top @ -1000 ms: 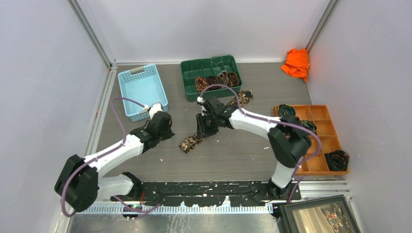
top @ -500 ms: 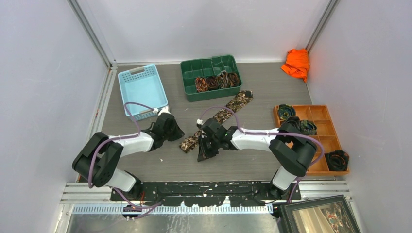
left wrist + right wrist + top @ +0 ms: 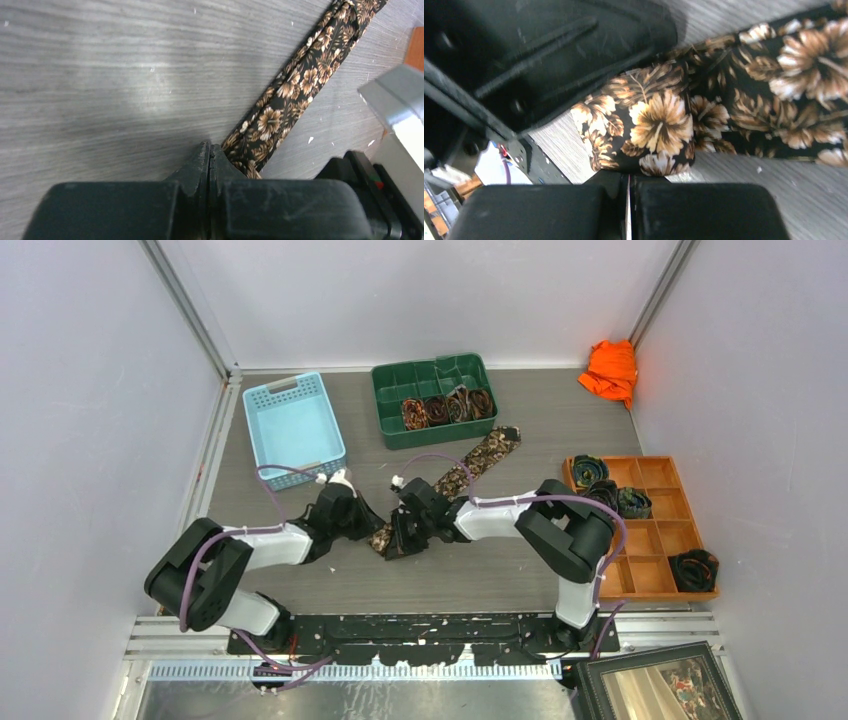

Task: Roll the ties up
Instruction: Roll the tie at the center of the board.

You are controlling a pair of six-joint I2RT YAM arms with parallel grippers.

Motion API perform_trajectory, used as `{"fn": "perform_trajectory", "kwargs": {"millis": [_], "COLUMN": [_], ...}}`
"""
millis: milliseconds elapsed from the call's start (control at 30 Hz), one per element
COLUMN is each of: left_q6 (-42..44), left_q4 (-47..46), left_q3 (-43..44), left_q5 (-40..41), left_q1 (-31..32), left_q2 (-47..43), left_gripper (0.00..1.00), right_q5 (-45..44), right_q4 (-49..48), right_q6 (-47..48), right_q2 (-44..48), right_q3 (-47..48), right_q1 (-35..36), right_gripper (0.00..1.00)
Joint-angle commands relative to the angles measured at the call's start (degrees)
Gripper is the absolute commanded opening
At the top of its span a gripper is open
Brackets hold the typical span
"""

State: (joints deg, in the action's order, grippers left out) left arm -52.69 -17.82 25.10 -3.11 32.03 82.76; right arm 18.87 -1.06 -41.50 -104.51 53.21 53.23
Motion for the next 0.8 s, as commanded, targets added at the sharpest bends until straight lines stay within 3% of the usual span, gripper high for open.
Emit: {"fn": "perform_trajectory", "kwargs": {"millis": [0,333,533,600,767], "left_q6": [-2.1,-2.6,3.6,5.8,9.3], "left_q4": [1.1,2.2,16.8,23.8,38.7], "left_q3": [-4.1,-6.6,3.5,8.2,16.6], "left_q5": [-0.2,4.2,14.9,20.0,30.7], "left_q1": [0.9,1.0,-0.8,-1.5,-1.4], "left_q2": [-3.4,-5.6,-9.8,-13.1,-27.4], "left_gripper": [0.00,0.00,0.00,0.00,0.00], "right_q5": [-0.7,-0.6,-5.7,-9.7,-21.0], "right_q4": [-4.2,-4.5,5.6,11.9,24.7], "right_q6": [-2.2,-3.2,3.6,7.6,16.9], "right_q2": [-2.2,-2.0,6.4,10.2,16.2], "right_q3": [2.7,1.9,1.6,2.6,7.9], "right_q1": [-0.1,-0.2,0.0,0.3,2.6], "right_gripper": [0.01,0.01,0.05,0.13,0.54]}}
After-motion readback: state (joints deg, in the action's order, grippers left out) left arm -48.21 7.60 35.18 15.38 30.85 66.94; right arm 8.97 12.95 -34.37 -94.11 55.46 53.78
